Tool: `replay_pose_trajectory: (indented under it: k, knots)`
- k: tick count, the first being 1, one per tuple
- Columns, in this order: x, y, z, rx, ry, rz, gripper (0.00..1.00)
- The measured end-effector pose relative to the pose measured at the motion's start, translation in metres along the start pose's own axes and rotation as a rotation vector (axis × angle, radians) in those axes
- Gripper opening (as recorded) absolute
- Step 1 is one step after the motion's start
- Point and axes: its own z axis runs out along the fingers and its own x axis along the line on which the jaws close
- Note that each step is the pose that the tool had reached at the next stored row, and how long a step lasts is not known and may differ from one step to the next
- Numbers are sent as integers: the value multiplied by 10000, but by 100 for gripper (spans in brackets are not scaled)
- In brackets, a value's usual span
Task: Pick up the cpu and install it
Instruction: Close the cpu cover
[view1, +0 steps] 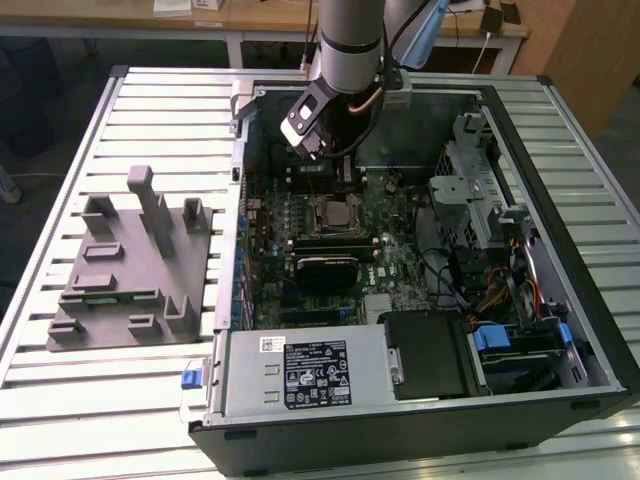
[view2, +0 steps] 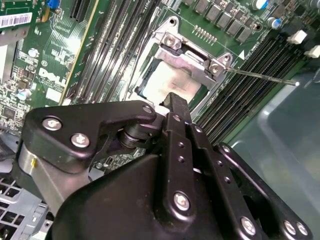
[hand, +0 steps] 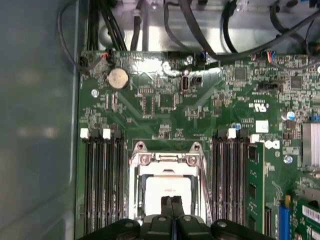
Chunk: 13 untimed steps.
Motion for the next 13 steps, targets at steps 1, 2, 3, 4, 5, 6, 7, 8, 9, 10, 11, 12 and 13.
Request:
replay_pose_trajectory:
  k: [1, 2, 3, 4, 5, 6, 7, 8, 9, 10, 11, 12, 13]
  knots:
    - [0, 0, 0, 0, 0, -1, 11]
    - [0, 0, 0, 0, 0, -2, 11]
    - [0, 0, 0, 0, 0, -1, 11]
    - [0, -1, 0, 0, 0, -4, 11]
    - [0, -1, 0, 0, 2, -38, 11]
    - [0, -1, 1, -2, 5, -108, 11]
    - [0, -1, 1, -2, 8, -227, 11]
    - [0, -1, 1, -2, 12, -361, 11]
    - [0, -1, 0, -3, 15, -498, 11]
    - [0, -1, 1, -5, 21, -650, 11]
    - [0, -1, 1, -6, 26, -811, 11]
    - [0, -1, 1, -6, 31, -977, 11]
    - [0, -1, 1, -7, 36, -1148, 11]
